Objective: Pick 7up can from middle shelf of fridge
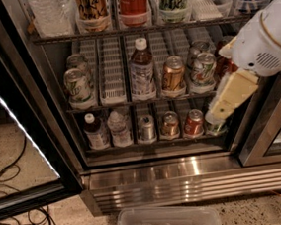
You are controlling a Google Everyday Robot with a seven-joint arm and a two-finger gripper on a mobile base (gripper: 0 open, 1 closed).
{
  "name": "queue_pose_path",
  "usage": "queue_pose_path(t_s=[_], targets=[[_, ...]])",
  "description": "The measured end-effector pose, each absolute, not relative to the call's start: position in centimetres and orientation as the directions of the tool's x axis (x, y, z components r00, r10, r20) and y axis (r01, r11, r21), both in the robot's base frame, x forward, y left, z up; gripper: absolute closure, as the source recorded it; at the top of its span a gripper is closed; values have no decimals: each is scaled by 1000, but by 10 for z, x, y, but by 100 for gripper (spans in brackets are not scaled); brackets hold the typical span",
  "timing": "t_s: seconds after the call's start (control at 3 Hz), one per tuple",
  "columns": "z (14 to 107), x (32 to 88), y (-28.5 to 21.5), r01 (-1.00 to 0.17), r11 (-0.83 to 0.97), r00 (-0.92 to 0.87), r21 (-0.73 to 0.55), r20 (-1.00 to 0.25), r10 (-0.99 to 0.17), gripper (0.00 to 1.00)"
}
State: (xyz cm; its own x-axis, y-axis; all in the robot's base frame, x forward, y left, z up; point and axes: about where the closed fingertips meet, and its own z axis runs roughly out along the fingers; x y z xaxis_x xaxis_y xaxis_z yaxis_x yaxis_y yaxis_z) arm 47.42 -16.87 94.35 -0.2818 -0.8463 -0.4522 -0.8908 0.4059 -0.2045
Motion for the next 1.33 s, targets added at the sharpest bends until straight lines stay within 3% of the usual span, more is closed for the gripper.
queue_pose_path(t_s=[0.33,1.33], targets=[[932,507,-122,-861,490,-312,-136,-618,-721,0],[941,530,-95,-834,510,-271,-211,-649,-711,0]])
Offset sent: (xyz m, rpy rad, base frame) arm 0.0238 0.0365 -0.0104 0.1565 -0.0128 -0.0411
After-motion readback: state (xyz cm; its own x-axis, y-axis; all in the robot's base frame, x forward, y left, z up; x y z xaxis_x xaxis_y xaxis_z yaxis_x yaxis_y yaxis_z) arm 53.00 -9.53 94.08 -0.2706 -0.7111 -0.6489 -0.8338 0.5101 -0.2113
